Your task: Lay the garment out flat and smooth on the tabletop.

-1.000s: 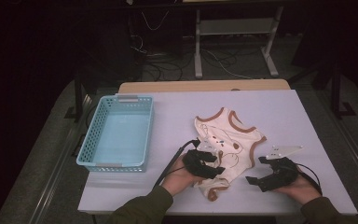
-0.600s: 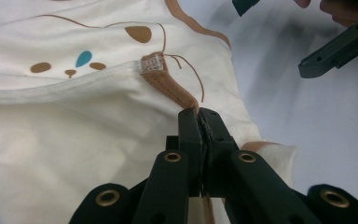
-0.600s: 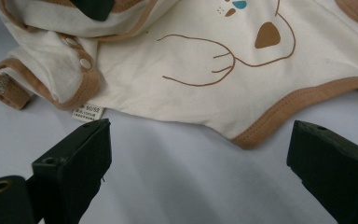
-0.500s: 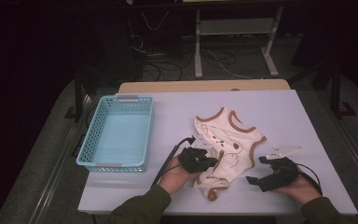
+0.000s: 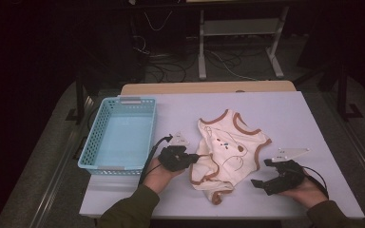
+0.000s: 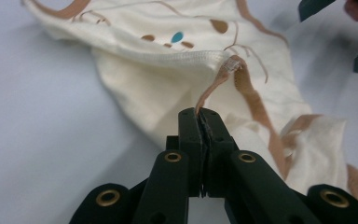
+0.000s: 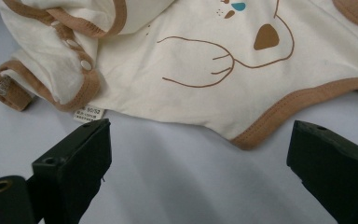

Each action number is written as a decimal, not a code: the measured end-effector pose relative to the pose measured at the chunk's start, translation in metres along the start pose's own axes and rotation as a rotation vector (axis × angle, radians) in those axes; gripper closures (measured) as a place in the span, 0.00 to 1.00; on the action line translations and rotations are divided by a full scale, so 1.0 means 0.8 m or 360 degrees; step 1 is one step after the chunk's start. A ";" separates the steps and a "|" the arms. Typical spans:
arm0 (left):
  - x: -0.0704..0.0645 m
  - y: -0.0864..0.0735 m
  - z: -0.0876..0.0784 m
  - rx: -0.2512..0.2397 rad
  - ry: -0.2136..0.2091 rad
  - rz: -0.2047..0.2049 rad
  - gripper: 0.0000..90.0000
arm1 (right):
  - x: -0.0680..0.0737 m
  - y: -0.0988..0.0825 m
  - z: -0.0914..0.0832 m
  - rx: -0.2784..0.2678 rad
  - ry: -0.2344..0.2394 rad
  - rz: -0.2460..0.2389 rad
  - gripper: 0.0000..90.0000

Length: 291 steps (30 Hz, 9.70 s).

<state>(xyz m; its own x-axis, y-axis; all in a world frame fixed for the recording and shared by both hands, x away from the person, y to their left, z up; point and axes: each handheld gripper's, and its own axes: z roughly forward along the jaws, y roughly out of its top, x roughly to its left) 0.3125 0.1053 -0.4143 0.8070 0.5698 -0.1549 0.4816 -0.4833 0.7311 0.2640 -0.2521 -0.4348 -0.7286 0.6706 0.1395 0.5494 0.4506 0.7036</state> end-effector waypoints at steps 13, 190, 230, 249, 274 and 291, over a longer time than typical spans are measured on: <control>-0.003 -0.007 -0.004 -0.0072 -0.0018 -0.0048 0.56 | 0.001 0.004 0.002 -0.0006 -0.0021 0.0016 0.15; -0.024 -0.037 -0.002 -0.0015 -0.0119 0.0102 0.00 | -0.017 0.123 0.065 -0.0051 0.0155 0.0036 0.95; -0.016 -0.039 -0.004 0.0001 -0.0110 0.0088 0.00 | 0.058 0.209 0.177 0.0016 0.0281 -0.0148 0.95; -0.017 -0.039 -0.004 0.0013 -0.0116 0.0100 0.00 | 0.054 0.210 0.178 -0.0019 0.0305 -0.0098 0.57; -0.017 -0.039 -0.004 -0.0003 -0.0114 0.0089 0.00 | 0.016 0.171 0.128 -0.0026 0.0218 -0.0072 0.26; -0.015 -0.040 -0.003 -0.0011 -0.0122 0.0088 0.00 | -0.012 0.119 0.067 -0.0080 0.0051 -0.0038 0.10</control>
<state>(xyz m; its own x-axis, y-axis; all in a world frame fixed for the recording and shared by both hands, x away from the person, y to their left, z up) 0.2863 0.1154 -0.4337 0.8561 0.4899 -0.1644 0.4337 -0.5080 0.7442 0.3456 -0.1839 -0.4065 -0.7544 0.6404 0.1437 0.5110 0.4357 0.7409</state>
